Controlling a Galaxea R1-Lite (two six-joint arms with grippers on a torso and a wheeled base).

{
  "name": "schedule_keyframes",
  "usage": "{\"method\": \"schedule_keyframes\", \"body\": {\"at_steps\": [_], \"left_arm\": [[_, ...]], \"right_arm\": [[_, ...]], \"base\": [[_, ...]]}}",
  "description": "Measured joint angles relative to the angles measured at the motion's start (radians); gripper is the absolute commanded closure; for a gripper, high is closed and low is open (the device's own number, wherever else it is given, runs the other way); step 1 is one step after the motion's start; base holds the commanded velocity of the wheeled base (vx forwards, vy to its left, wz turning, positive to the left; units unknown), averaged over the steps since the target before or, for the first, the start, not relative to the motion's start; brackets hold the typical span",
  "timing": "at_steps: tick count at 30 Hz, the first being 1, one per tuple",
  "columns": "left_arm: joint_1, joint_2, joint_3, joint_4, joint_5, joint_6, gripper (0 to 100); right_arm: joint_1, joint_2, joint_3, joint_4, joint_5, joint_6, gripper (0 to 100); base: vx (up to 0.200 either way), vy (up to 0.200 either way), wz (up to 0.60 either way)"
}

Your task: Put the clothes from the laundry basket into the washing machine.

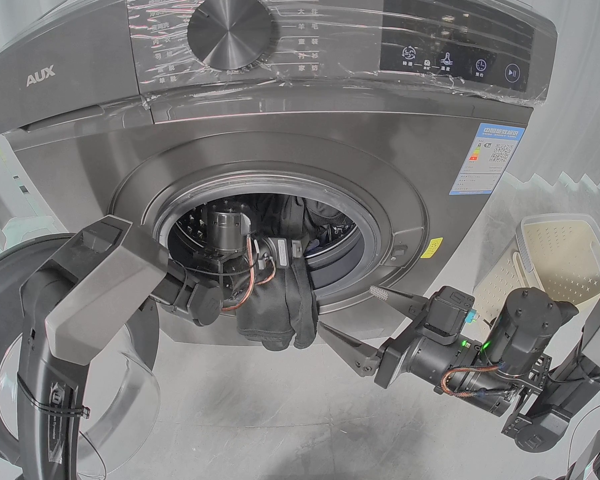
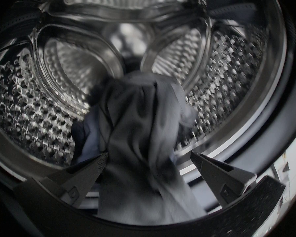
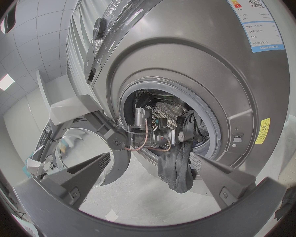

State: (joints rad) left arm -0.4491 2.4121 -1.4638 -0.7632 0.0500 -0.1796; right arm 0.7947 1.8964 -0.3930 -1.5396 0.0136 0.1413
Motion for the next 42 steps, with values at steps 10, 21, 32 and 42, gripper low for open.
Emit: {"method": "schedule_keyframes", "body": {"at_steps": [10, 21, 32, 42], "left_arm": [[-0.024, -0.078, 0.193, 0.036, -0.073, 0.074, 0], [-0.033, -0.042, 0.19, 0.019, -0.071, 0.074, 100], [-0.024, -0.026, 0.089, 0.019, -0.056, 0.013, 100], [-0.007, 0.058, -0.245, -0.053, 0.067, -0.063, 100]], "right_arm": [[0.002, 0.0, 0.0, 0.0, 0.0, 0.0, 0], [0.003, 0.0, 0.0, 0.0, 0.0, 0.0, 0], [0.004, -0.001, -0.001, 0.0, 0.0, -0.001, 0], [0.003, -0.001, -0.002, 0.0, 0.0, -0.001, 0]], "base": [[0.0, 0.0, 0.0], [0.0, 0.0, 0.0], [0.0, 0.0, 0.0], [0.0, 0.0, 0.0]]}}
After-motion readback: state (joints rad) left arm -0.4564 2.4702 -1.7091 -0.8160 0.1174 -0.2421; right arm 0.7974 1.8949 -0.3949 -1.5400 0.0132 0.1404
